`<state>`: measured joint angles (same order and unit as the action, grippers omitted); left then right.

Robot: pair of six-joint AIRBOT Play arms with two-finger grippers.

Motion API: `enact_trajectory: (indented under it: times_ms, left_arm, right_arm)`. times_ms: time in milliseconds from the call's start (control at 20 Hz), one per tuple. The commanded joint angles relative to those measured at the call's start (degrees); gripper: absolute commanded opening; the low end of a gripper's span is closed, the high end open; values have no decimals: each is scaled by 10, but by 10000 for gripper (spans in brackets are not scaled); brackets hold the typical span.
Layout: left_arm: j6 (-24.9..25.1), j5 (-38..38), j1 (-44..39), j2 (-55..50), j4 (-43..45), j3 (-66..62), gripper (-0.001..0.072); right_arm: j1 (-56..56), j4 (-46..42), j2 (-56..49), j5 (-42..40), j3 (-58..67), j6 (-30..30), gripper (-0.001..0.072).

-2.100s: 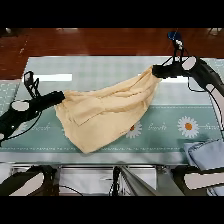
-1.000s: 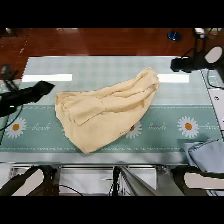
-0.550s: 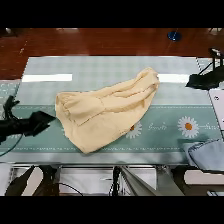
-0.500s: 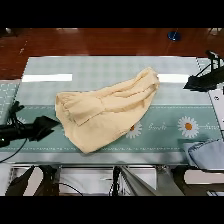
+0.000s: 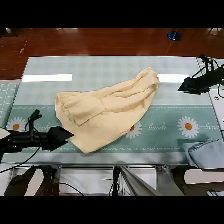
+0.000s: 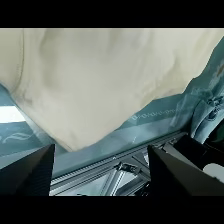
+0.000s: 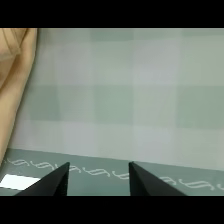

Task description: Fold the shirts.

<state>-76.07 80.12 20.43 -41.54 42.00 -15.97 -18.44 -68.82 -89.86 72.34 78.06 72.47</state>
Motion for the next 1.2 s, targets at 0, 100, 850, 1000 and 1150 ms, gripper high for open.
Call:
enact_trajectory:
  times_ms: [0, 100, 850, 1000, 1150]
  left_arm:
    - [-77, -21, -89, 1, 44, 3, 686]
    - [-111, -49, -146, -2, 58, 3, 686]
    - [-112, -316, -369, -195, -82, 2, 166]
    - [-83, -307, -369, -194, -82, 2, 22]
    - [-70, -294, -369, -194, -82, 2, 22]
  right_arm:
    - [0, 10, -1, 4, 0, -1, 451]
    - [0, 10, -1, 4, 0, -1, 451]
    - [0, 10, -1, 7, 0, -1, 451]
    - [0, 10, -1, 7, 0, -1, 479]
    - [0, 26, -10, 2, 0, -1, 530]
